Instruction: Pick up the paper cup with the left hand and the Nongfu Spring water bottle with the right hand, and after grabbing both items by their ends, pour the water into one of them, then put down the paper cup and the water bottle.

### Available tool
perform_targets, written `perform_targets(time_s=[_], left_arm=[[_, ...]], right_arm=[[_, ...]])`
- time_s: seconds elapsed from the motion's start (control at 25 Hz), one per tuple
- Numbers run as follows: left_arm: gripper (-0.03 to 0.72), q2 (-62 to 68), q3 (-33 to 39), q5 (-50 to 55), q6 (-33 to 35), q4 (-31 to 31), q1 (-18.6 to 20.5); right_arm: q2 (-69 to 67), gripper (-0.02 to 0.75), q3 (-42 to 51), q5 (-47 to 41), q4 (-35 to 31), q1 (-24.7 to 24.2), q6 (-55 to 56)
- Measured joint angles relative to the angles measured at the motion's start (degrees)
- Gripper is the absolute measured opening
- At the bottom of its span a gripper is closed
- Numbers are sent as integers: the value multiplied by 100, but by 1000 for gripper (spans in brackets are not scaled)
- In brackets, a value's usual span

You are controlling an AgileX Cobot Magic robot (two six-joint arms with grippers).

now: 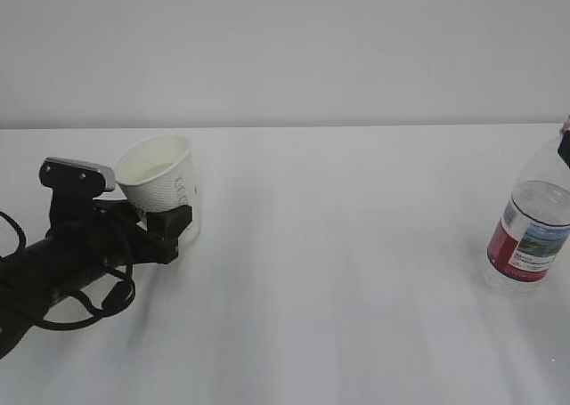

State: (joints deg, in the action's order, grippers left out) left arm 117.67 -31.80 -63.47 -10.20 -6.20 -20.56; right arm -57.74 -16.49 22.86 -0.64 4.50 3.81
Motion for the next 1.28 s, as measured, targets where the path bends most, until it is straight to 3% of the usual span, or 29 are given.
perform_targets(time_s=[1.28], left_arm=[[486,-43,539,-102,9,70,0]], right_arm=[[0,593,0,0,0,0,-102]])
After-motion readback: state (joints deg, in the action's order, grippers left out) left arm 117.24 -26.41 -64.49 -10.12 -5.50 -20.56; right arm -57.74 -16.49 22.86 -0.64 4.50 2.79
